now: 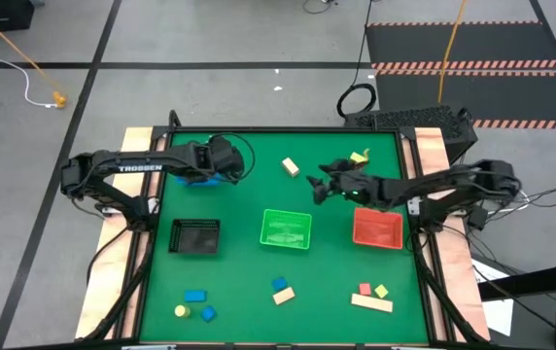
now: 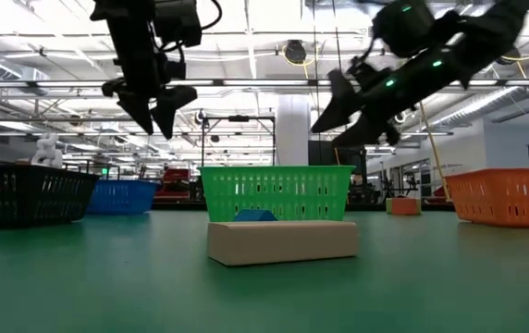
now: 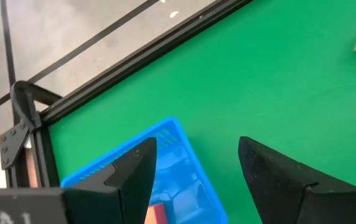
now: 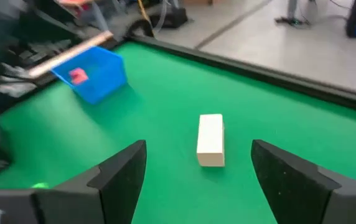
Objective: Sort & place blocks by color
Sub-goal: Put the top brown block into the orange basket
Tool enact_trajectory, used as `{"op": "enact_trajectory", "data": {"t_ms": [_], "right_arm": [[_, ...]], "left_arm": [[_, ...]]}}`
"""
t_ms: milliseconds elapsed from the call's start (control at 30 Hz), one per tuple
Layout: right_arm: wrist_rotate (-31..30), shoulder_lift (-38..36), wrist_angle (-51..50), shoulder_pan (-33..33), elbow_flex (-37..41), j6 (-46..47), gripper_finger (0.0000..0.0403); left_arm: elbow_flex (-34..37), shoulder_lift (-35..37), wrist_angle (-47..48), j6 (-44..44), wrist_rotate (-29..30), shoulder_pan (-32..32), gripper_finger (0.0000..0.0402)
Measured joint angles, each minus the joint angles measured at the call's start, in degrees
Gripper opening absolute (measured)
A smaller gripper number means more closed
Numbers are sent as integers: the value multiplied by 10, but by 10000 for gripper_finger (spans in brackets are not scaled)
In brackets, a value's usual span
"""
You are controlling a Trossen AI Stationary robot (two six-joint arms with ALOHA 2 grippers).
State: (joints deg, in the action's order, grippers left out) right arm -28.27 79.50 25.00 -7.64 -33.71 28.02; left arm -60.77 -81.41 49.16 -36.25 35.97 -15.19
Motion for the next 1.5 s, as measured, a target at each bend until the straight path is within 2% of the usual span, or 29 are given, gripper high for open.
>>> {"op": "enact_trajectory", "data": {"t_ms": [167,367,667,1133,1300,1500], "right_arm": [[1,85,-44,-22,-63,32,283],[49,151,-39,-41,-104,46,283],[60,250,-37,-58,-170,-1,283],[61,331,34,-86,-185,-17,272],[75,349,66,-86,-184,-17,234],[110,348,72,-88,-184,1,121]], "left_arm": [[-7,0,2,14,0,15,227],[-7,1,2,21,0,30,227],[-7,1,2,30,0,39,227],[-7,1,3,51,0,42,227],[-7,1,3,60,1,42,227],[-7,1,3,61,1,41,227]]}}
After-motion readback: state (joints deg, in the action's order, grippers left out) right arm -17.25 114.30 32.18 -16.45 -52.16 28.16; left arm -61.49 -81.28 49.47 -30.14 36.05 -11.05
